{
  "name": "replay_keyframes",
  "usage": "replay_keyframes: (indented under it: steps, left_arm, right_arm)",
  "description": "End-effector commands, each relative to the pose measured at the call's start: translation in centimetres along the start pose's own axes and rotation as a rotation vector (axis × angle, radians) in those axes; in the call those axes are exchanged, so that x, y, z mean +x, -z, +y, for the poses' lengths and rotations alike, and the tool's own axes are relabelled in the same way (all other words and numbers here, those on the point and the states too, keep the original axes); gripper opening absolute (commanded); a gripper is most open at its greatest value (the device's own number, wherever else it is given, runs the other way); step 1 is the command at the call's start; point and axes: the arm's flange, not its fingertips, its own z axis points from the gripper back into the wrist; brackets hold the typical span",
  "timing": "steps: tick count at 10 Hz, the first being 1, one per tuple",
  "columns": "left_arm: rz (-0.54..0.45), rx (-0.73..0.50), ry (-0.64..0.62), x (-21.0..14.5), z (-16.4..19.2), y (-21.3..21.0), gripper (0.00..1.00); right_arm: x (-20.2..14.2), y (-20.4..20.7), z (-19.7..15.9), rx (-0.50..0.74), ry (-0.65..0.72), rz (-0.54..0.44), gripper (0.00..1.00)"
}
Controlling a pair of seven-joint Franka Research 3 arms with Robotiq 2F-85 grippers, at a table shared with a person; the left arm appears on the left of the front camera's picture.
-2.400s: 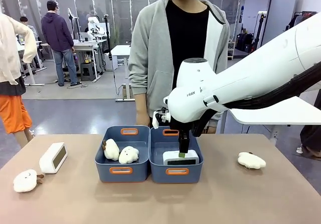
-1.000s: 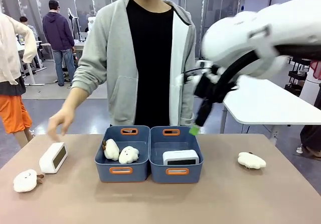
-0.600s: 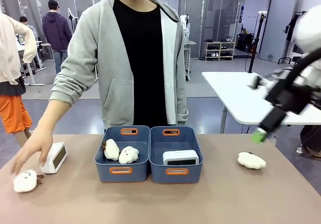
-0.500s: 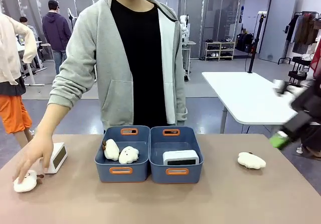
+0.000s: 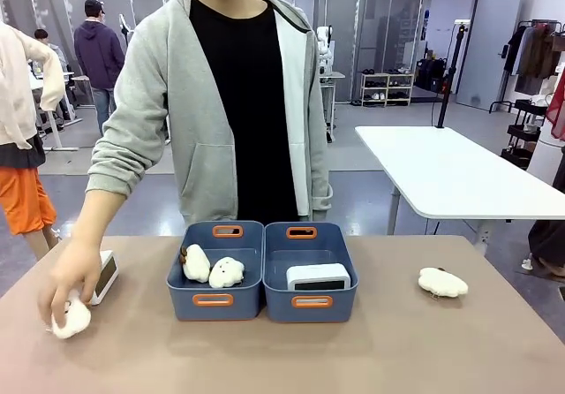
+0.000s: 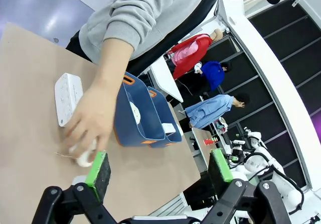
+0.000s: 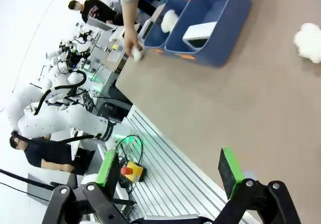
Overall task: Sort the digital clocks into the basket.
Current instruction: Pick up the Digital clock from the table and place it into the empty Plastic storage basket.
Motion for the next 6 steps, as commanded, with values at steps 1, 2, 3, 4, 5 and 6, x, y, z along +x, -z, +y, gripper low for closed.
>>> replay_keyframes:
  steps: [1, 2, 3, 4, 5, 6]
  left_arm:
    - [-0.012, -0.023, 0.015, 0.24, 0.03, -0.05, 1.00]
    - [-0.012, -0.023, 0.015, 0.24, 0.03, -0.05, 1.00]
    - [-0.012, -0.023, 0.015, 0.24, 0.03, -0.05, 1.00]
    - [-0.012, -0.023, 0.015, 0.24, 0.03, -0.05, 1.00]
    - [-0.012, -0.023, 0.015, 0.24, 0.03, -0.05, 1.00]
    - [-0.012, -0.023, 0.015, 0.24, 0.03, -0.05, 1.00]
  right_arm:
    - [0.82, 1.14, 1.11, 0.005, 0.006, 0.027, 1.00]
    - [0.82, 1.14, 1.11, 0.005, 0.006, 0.027, 1.00]
    - [0.82, 1.14, 1.11, 0.005, 0.006, 0.027, 1.00]
    - [0.82, 1.14, 1.11, 0.005, 0.006, 0.027, 1.00]
    - [0.82, 1.14, 1.11, 0.005, 0.006, 0.027, 1.00]
    - [0.82, 1.14, 1.11, 0.005, 0.006, 0.027, 1.00]
